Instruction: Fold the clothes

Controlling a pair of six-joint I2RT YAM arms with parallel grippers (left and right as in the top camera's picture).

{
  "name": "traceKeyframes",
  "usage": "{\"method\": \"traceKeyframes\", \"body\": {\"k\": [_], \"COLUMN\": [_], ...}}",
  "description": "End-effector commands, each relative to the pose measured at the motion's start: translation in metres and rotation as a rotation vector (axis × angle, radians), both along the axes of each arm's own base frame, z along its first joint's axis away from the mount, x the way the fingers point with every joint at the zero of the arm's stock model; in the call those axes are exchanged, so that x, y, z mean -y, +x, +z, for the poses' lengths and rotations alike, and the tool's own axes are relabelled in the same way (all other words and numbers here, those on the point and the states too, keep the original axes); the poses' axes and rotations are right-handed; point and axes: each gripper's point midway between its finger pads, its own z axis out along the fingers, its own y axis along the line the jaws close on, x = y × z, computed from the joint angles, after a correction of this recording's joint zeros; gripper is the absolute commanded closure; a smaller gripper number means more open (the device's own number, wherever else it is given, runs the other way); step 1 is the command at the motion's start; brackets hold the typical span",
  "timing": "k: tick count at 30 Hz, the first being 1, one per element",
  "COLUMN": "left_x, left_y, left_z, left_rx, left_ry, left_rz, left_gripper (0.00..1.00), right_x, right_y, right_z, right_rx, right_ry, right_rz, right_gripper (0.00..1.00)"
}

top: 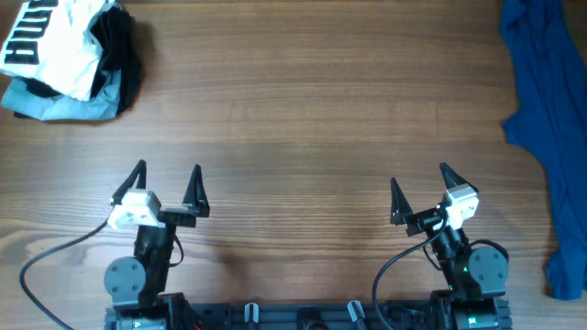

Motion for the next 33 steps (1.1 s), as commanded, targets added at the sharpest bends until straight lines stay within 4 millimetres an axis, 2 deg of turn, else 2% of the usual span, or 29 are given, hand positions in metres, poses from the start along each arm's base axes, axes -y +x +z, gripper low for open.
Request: {"method": "traceKeyframes", "body": {"k": [1,3,5,7,8,9,33], "left_x": [-0.002,-0.007,-0.008,-0.008,-0.008,-0.008,-0.008], "left_y": [-0.003,-0.005,-0.003,-0.002,-0.002,-0.002,-0.002], "left_z": [-0.006,-0.005,-0.014,-0.034,-0.051,-0.058,-0.058], "left_rx": [0.025,0.030,-0.008,-0.088,-0.160,-0.188,-0.185], "left_ry": [0.001,-0.002,-0.006,-0.010,-0.014,-0.015,-0.015], "left_rz": [0.016,0.042,0.048,0.050,0.050,0.050,0.049], "left_gripper": [0.00,0.00,0.00,0.00,0.00,0.00,0.00], "right_x": [0.001,0.001,0.001,0.001,0.001,0.001,0.001], "right_y": [0.000,0.000,0.000,0.000,0.000,0.000,0.000], "right_z": [0.002,0.002,0.002,0.002,0.002,0.002,0.002], "right_rx": [0.007,0.007,0.008,0.007,0.007,0.007,0.007], "right_ry": [0.007,0.007,0.007,0.007,0.007,0.007,0.007], "right_rz": [-0.005,-0.005,-0.005,-0.005,-0.005,-0.005,-0.005], "right_gripper": [0.00,0.00,0.00,0.00,0.00,0.00,0.00]}}
